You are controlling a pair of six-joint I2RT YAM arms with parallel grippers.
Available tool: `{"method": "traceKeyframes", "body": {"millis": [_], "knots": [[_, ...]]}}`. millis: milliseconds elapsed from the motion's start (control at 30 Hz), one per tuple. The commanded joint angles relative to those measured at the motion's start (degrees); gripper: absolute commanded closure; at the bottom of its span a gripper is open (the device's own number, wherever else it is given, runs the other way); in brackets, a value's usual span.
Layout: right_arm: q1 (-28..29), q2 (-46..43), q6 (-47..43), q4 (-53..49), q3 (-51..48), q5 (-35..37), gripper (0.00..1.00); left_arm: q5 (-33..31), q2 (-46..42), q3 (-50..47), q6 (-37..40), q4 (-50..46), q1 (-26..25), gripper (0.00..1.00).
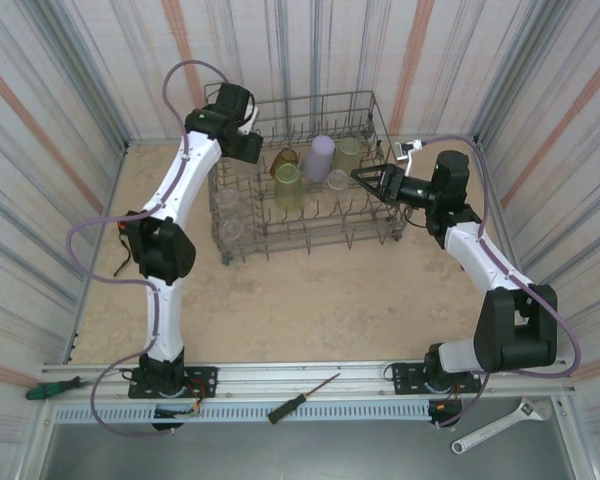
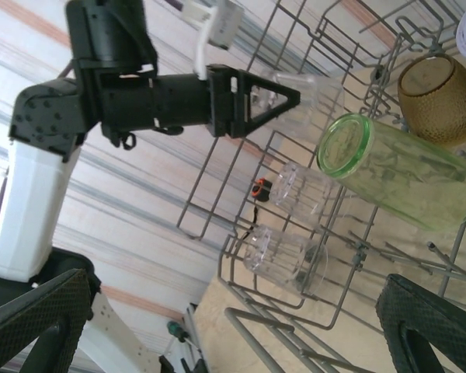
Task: Load the cups into the dish rack
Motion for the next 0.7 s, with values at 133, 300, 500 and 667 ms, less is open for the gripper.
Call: {"method": "traceKeyframes", "body": {"millis": [133, 300, 500, 667], "knots": [[-0.75, -1.16, -1.85, -0.72, -0.60, 0.08, 0.01, -7.63, 0.78, 2.47, 4.06, -2.05, 0.19, 0.83], [-1.25, -1.26, -1.74, -0.43, -1.13, 0.54, 0.01, -9.85, 2.46, 2.92, 6.37, -2.23, -0.28, 0.83], [-1.29, -1.46, -1.39, -0.33, -2.48, 2.08, 0.01, -12.29, 5.62, 4.92, 8.70, -2.81, -0.71, 0.83], [-1.35, -1.35, 0.36, 1.43, -2.70, 1.69, 0.01, -11.59, 8.23, 7.09, 9.15, -4.68, -0.69, 0.83]]}}
